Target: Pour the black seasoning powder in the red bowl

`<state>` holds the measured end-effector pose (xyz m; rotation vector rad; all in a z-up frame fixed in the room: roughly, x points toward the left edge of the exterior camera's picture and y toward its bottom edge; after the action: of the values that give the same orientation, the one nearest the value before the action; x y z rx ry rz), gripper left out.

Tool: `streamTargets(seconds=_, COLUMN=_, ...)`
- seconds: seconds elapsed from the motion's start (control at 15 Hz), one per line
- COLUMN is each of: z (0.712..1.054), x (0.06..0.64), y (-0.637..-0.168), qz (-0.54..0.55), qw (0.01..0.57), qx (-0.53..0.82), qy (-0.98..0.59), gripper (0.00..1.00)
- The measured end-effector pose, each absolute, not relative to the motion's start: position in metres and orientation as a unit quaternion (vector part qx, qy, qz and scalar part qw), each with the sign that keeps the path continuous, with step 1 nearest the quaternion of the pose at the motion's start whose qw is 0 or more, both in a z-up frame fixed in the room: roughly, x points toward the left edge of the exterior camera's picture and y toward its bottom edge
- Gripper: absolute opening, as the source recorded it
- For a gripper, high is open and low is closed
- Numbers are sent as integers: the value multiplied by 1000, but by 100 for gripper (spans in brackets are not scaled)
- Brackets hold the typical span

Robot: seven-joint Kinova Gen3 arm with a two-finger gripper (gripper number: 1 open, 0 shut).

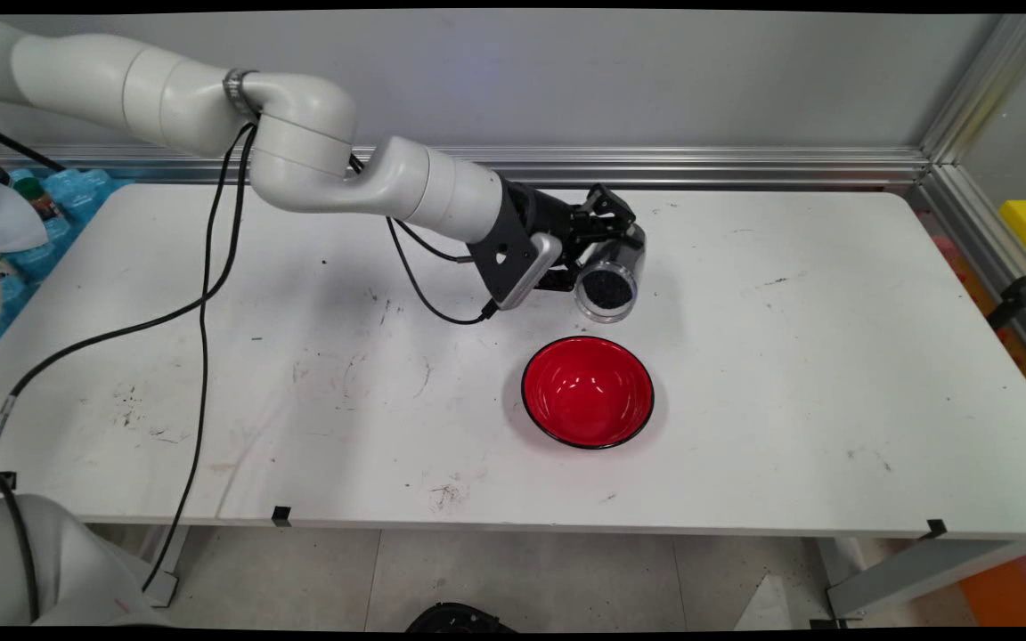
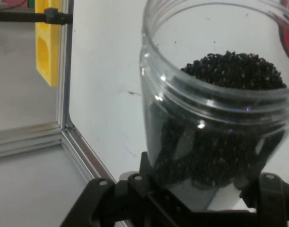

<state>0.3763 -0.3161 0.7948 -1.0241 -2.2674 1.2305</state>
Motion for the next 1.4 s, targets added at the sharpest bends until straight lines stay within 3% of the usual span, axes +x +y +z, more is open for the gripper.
streamTargets(seconds=1.4, z=777, x=364, y=-303, qz=498, qw=136, qx=-452, qy=-727, gripper=0)
